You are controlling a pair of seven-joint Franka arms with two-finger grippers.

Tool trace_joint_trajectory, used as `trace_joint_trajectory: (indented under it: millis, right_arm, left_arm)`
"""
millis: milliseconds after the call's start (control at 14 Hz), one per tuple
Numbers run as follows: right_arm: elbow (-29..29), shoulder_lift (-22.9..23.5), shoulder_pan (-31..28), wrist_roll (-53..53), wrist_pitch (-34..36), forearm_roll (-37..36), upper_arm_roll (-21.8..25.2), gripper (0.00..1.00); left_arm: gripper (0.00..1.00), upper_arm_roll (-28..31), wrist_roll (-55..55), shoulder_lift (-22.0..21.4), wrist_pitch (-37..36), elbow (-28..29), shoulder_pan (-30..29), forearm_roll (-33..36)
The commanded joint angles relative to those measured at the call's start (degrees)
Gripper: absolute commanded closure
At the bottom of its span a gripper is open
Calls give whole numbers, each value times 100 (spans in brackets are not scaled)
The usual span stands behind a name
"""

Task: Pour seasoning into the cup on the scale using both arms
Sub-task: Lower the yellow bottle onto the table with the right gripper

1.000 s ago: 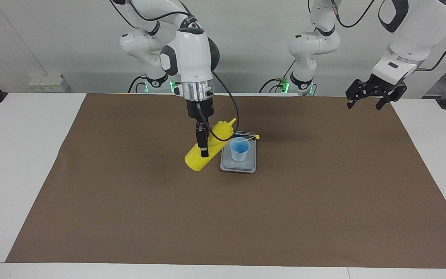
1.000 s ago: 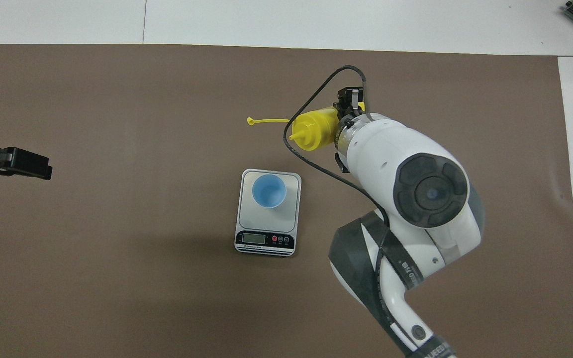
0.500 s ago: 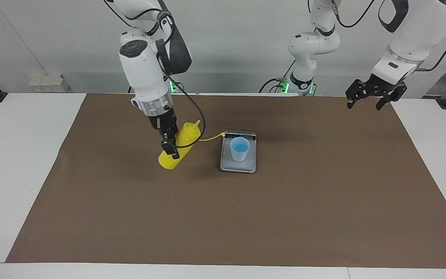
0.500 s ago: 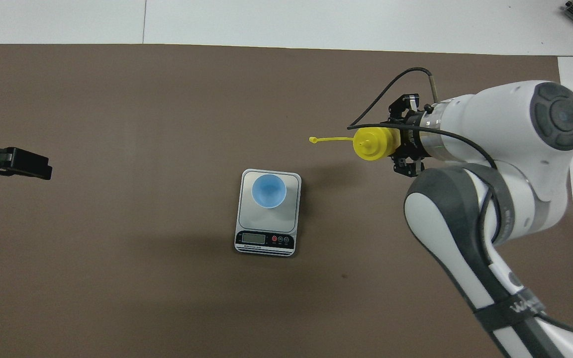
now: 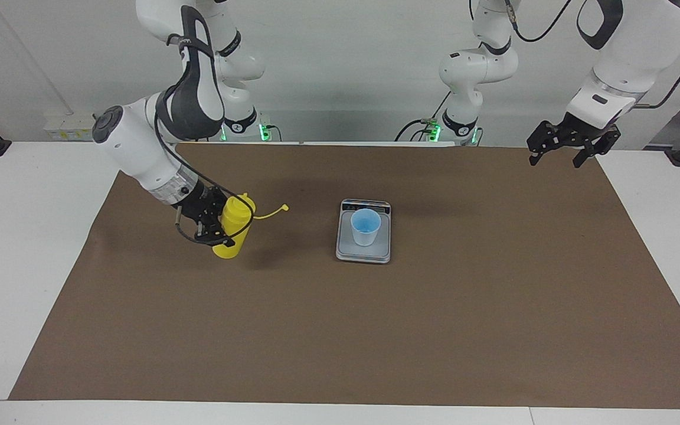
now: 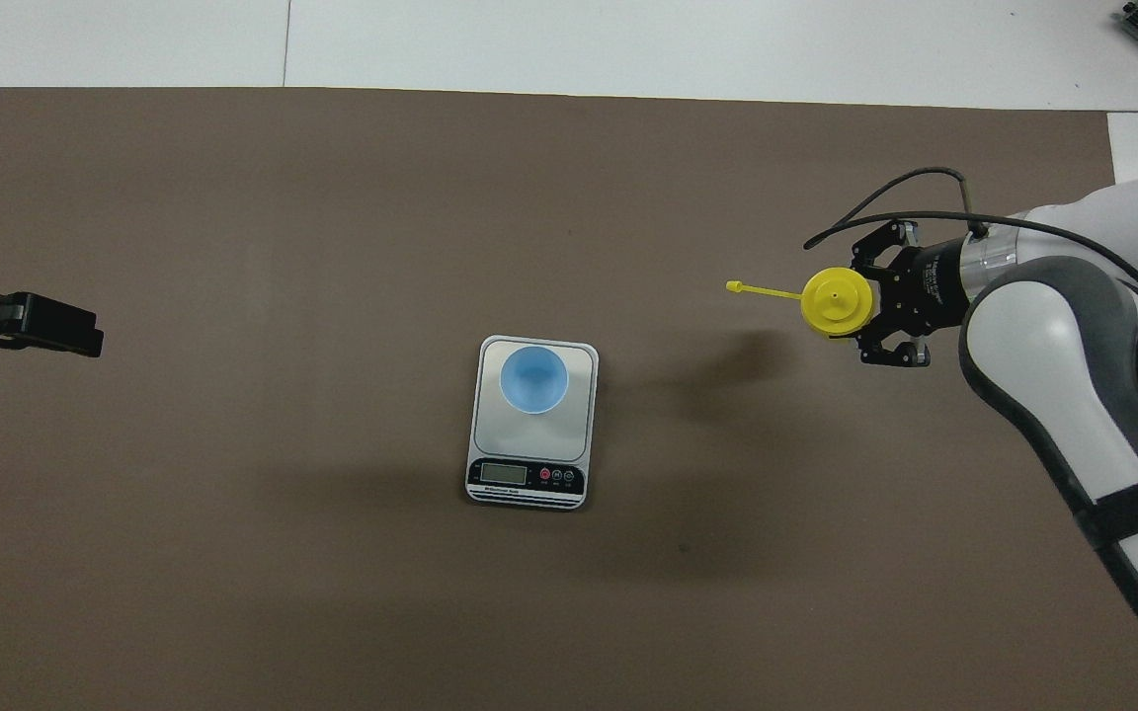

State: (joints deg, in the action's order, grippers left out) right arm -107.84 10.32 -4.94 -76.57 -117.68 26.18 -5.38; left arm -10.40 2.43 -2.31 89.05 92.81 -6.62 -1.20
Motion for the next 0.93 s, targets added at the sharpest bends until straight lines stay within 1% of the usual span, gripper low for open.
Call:
trace_joint_trajectory:
  millis: [0, 143, 286, 500, 571, 643, 714, 786, 857]
  right_arm:
    - [26, 259, -480, 395, 166, 413, -77, 100]
    - [88, 593, -648, 826, 376, 467, -77, 100]
    - [88, 822, -806, 1194, 395, 685, -77, 100]
    - [-9, 858, -982, 1574, 404, 748, -60, 100]
    - [-79, 823, -974, 1618, 282, 705, -42, 44]
    - [-79, 788, -974, 1619, 150, 643, -42, 14]
    - [-71, 735, -974, 1610, 123, 634, -33, 5]
    - [-71, 683, -982, 1601, 114, 564, -33, 0]
    - [-62, 613, -982, 1610, 105, 337, -25, 0]
  left_arm:
    - [0, -24, 3, -174, -10, 184, -59, 58]
    - [0, -24, 3, -174, -10, 184, -59, 58]
    - [0, -24, 3, -174, -10, 184, -59, 58]
    - [0, -24, 3, -174, -10, 184, -59, 58]
    - [0, -24, 3, -174, -1, 184, -59, 58]
    - [0, -15, 3, -174, -10, 184, -59, 58]
    - [0, -24, 3, -174, -10, 184, -59, 58]
    - [0, -24, 3, -174, -10, 184, -59, 58]
    - [0, -24, 3, -174, -1, 184, -59, 58]
